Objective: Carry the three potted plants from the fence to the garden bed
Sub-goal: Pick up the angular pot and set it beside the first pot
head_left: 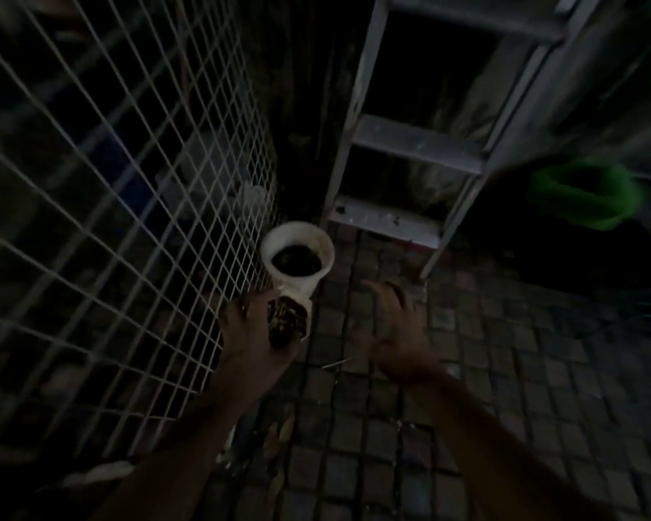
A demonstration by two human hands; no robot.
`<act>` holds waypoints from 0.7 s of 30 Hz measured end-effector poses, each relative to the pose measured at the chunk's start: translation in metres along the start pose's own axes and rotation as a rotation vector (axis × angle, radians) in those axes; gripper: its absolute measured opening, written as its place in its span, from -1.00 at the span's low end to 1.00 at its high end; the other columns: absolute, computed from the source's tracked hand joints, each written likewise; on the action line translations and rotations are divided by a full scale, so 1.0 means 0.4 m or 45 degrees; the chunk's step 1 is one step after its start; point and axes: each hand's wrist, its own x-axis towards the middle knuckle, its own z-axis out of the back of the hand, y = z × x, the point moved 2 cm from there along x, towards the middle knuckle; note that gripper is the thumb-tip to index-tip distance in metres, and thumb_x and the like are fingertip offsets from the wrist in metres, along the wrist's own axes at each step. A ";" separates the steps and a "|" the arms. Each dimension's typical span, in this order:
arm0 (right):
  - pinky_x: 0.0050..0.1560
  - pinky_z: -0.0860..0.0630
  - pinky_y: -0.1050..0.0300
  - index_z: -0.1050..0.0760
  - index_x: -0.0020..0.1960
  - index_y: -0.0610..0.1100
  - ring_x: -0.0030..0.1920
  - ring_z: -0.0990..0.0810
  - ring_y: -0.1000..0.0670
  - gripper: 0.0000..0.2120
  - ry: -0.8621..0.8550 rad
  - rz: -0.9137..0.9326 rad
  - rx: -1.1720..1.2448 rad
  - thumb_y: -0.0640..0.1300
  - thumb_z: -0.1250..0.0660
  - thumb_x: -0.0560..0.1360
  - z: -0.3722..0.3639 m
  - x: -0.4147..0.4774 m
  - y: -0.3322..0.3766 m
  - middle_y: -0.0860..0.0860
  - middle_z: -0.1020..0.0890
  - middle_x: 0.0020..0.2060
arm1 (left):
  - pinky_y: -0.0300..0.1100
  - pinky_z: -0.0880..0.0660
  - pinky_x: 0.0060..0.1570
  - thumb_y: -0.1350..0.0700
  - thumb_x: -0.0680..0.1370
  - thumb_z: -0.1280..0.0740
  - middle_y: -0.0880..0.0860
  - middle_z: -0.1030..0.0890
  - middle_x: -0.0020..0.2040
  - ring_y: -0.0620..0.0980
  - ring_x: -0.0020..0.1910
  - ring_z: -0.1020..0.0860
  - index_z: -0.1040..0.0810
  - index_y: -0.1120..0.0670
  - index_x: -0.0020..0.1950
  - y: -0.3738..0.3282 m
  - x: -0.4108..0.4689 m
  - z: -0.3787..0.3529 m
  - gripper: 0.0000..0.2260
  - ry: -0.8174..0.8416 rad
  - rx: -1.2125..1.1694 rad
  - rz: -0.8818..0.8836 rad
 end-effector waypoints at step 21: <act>0.39 -0.20 0.22 -0.55 0.32 0.07 0.36 -0.42 -0.13 -0.70 -0.034 0.667 0.086 0.02 -0.32 0.61 -0.867 0.212 -0.761 0.07 -0.56 0.31 | -0.02 -0.26 0.37 0.22 0.60 -0.39 0.21 -0.68 -0.12 0.32 0.41 -0.41 -0.65 0.22 -0.11 0.657 0.195 -0.839 -0.89 -0.798 0.119 -0.144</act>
